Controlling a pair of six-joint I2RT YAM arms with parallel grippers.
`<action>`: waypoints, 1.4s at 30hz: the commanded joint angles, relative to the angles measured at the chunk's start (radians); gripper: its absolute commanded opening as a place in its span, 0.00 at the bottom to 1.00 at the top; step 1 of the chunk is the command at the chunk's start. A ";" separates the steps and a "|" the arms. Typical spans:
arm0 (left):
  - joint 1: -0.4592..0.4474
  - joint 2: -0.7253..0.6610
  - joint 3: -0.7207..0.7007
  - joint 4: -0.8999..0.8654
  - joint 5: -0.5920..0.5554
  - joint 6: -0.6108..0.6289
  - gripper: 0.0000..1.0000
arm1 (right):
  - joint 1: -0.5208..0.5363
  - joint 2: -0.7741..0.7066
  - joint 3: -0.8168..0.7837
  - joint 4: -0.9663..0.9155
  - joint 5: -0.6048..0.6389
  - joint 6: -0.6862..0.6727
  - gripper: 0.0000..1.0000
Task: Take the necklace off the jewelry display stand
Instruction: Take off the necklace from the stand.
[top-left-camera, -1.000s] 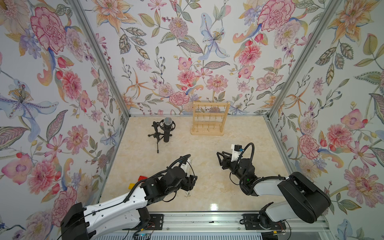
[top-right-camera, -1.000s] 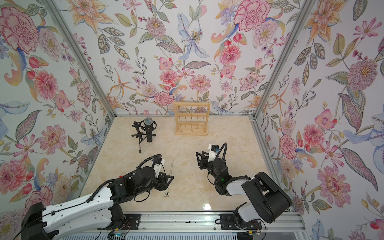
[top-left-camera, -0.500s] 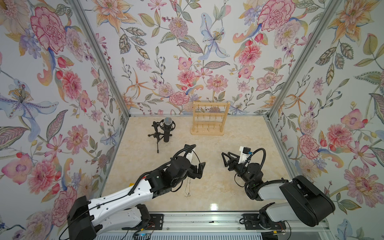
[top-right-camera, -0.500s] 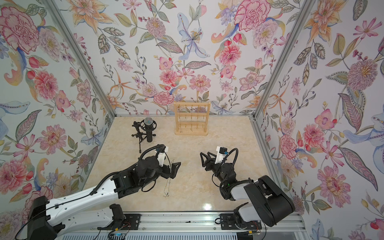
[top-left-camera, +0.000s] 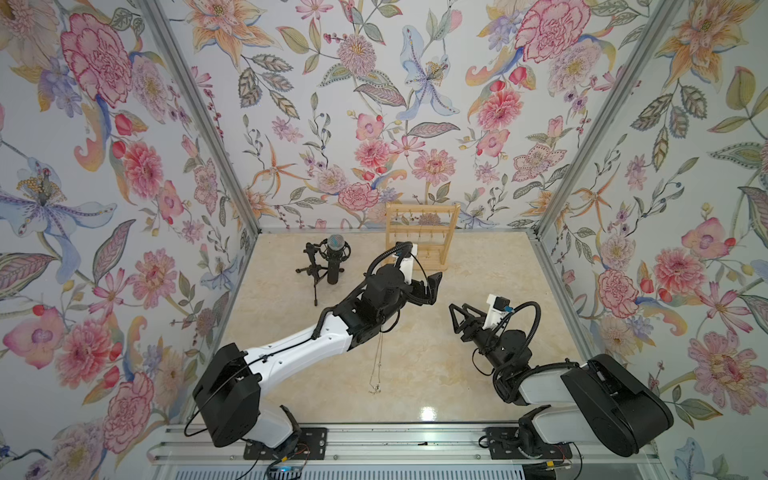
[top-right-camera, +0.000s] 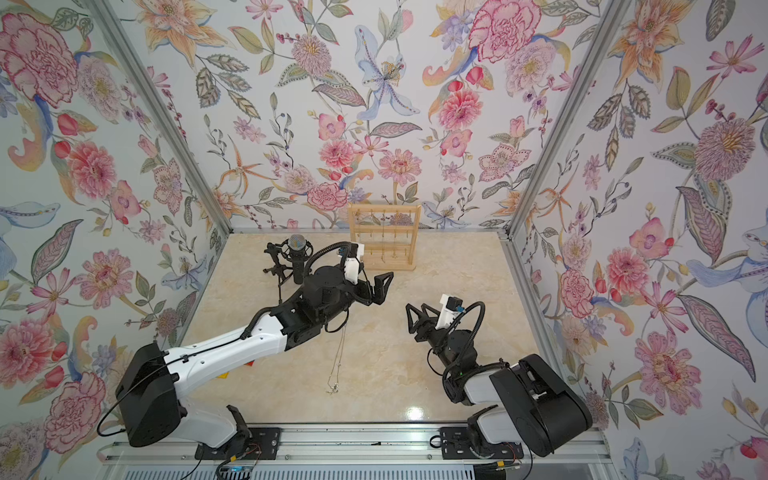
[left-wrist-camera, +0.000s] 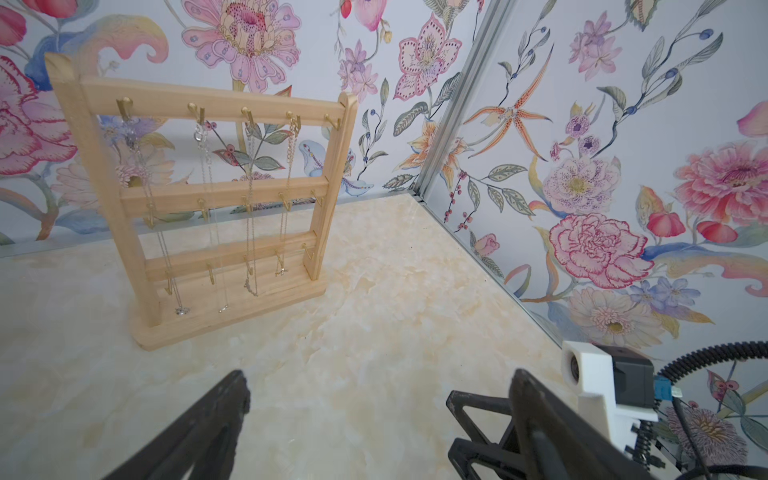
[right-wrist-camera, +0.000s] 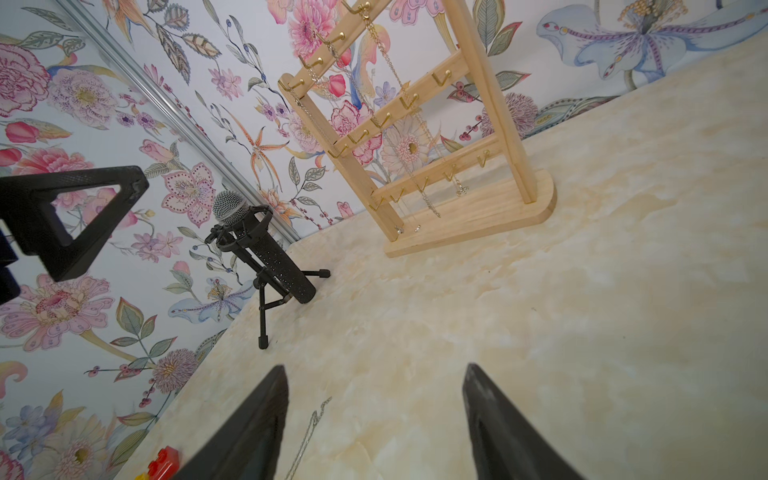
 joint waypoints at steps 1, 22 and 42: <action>0.014 0.054 0.093 0.088 0.044 0.024 0.99 | -0.005 0.012 -0.006 0.065 0.028 0.023 0.69; 0.168 0.149 0.001 0.342 0.074 0.017 0.99 | -0.102 -0.447 0.283 -0.867 -0.078 -0.240 0.71; 0.272 0.177 -0.210 0.524 0.081 0.093 0.99 | -0.242 0.010 0.894 -1.179 -0.473 -0.274 0.47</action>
